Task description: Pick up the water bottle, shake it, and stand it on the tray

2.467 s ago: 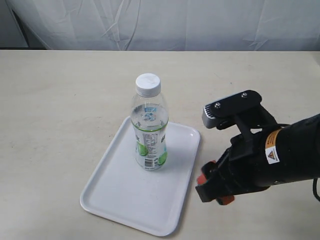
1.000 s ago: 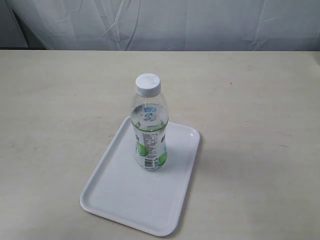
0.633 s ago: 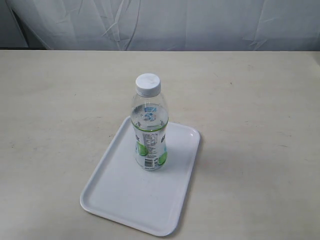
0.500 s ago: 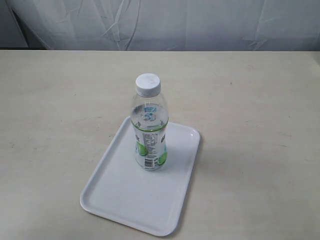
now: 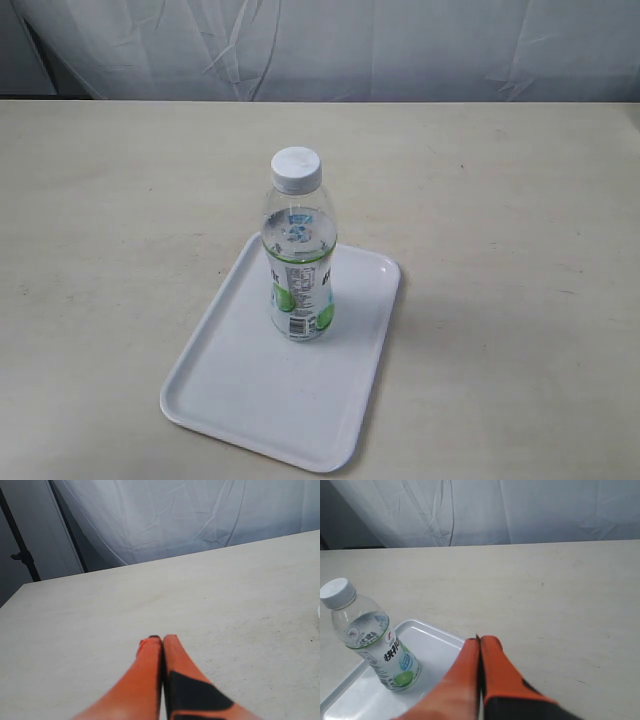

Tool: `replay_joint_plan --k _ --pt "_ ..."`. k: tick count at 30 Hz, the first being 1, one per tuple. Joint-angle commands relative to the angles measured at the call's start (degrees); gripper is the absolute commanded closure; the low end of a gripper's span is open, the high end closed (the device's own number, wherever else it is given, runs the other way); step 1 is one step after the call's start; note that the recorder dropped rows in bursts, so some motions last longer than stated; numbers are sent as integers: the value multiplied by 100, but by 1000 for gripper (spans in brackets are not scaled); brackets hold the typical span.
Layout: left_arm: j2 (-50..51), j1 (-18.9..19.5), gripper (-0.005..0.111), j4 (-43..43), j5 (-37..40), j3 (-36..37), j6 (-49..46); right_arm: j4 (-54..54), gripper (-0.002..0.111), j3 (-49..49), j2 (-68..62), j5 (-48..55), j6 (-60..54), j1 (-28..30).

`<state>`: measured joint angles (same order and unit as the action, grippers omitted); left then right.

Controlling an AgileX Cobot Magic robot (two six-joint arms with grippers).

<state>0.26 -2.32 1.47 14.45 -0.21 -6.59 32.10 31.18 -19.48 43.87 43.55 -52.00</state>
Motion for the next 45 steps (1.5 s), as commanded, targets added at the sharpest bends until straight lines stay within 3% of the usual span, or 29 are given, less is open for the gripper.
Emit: replay_joint_plan --k 1,6,12,16,21,26,30,39,45 --pt "-26 -2 106 20 -77 21 10 17 109 -26 39 -61 -8 -1" --pt "-26 -2 106 20 -77 21 10 -29 109 -35 189 -95 -8 210" --pt "-26 -2 106 20 -77 21 10 -87 109 -173 570 -44 26 1136" --pt "-26 -2 106 20 -77 21 10 -915 109 -262 1017 -36 227 1809" --pt "-26 -2 106 20 -77 21 10 -1005 109 -1067 1481 -1492 227 2620" --pt "-26 -2 106 20 -77 21 10 -1763 109 -2268 1907 -3059 227 3404" --pt "-26 -2 106 20 -77 21 -3 -2230 109 -2854 1948 -3635 227 3947" --pt "-26 -2 106 20 -77 21 13 -2338 109 -3118 1948 -3584 226 4240" --pt "-26 -2 106 20 -77 21 13 -2348 109 -3118 1948 -3584 226 4781"
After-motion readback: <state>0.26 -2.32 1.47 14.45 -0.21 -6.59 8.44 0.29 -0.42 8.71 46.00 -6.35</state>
